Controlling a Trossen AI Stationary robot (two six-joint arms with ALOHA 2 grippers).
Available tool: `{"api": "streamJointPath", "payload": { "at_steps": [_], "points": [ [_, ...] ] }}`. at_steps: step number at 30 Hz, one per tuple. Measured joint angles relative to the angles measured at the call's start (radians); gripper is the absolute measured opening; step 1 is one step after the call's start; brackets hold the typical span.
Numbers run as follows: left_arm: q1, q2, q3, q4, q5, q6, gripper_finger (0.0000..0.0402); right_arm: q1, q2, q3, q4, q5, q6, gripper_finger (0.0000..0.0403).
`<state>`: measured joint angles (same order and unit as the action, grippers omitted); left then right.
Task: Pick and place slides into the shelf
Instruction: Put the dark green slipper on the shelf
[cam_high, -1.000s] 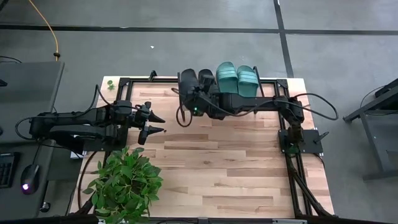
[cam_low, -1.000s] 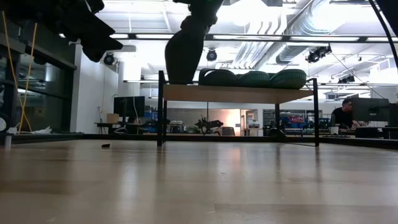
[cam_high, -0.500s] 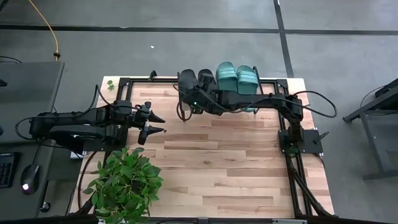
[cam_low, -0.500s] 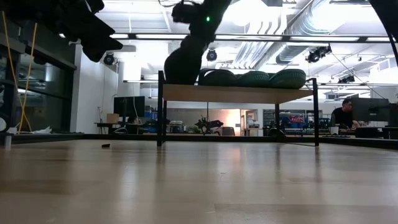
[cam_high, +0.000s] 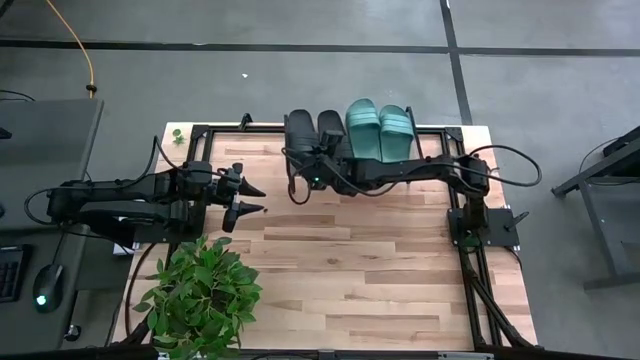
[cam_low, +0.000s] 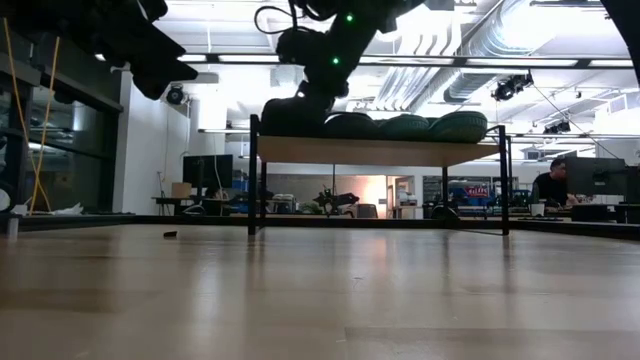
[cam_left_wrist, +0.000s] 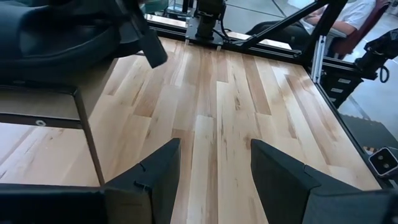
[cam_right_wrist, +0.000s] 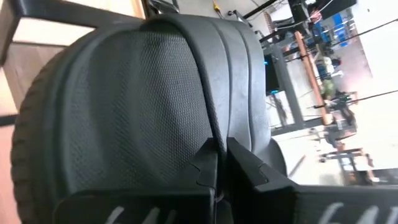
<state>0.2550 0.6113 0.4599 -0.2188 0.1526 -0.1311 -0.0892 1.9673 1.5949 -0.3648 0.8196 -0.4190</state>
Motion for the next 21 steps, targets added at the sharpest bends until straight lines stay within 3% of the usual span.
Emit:
{"api": "streamJointPath", "payload": {
  "at_steps": [7, 14, 21],
  "points": [
    [0.000, 0.000, 0.000, 0.000, -0.014, 0.000, 0.0177, 0.028, -0.050, 0.024, -0.046, -0.036, -0.004, 0.0000],
    [0.000, 0.000, 0.000, -0.001, -0.014, 0.000, 0.0177, 0.023, -0.074, 0.026, -0.163, -0.102, 0.106, 0.0000],
    [0.000, 0.000, 0.000, -0.001, -0.014, -0.001, 0.0177, 0.023, -0.078, -0.032, -0.132, -0.142, 0.132, 0.0000]
  ]
}}
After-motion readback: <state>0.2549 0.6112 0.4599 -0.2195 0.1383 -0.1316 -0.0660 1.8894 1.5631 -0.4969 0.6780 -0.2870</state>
